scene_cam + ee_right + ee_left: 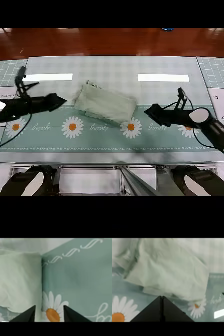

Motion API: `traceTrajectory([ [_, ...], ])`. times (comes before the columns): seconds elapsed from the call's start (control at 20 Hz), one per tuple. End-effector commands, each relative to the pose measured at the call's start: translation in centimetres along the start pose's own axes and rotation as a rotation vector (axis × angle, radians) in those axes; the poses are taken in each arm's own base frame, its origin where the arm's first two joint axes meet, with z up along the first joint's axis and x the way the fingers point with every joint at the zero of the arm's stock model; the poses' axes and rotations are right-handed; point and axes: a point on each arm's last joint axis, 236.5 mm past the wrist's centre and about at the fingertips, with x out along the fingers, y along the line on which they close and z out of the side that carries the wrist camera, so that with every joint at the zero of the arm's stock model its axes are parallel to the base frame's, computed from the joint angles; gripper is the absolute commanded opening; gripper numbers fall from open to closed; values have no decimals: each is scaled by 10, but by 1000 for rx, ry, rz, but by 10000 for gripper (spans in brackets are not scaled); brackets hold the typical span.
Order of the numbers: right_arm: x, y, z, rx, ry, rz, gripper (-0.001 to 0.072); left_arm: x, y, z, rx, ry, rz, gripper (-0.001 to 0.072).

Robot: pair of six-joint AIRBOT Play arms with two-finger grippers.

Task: Fold the shirts.

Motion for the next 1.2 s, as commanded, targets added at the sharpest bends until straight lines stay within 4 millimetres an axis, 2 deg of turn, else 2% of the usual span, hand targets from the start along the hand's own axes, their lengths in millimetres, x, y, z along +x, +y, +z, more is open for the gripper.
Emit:
traceTrajectory([
  [0.0, 27, 10, -6, 71, 47, 116, 410, 19, -9, -26, 25, 48, -30, 18],
  [0.2, 56, 18, -4, 79, 155, 136, 410, 20, -7, -17, 24, 11, -19, 18],
  [0.4, 78, 24, -9, 70, 239, 132, 410, 20, -6, -16, 24, 9, -19, 18],
  [0.5, 89, 38, -12, 19, 262, 141, 410, 20, -6, -14, 24, 0, -16, 18],
  [0.65, 101, 60, -6, -36, 276, 167, 399, 20, -6, -15, 23, 2, -17, 18],
  [0.75, 112, 70, -12, -55, 306, 173, 321, 20, -6, -14, 24, 0, -16, 18],
  [0.8, 117, 76, -19, -77, 327, 178, 131, 20, -6, -14, 24, -2, -16, 18],
  [0.85, 117, 85, -24, -129, 341, 197, 29, 20, -5, -13, 25, -7, -14, 18],
  [0.95, 107, 111, -23, -205, 346, 246, 28, 20, -5, -10, 24, -20, -10, 18],
  [1.05, 89, 138, -1, -300, 297, 252, 28, 20, -4, -7, 25, -31, -7, 18],
  [1.15, 62, 179, 38, -306, 196, 249, 28, 21, -2, -5, 22, -37, -3, 18],
])
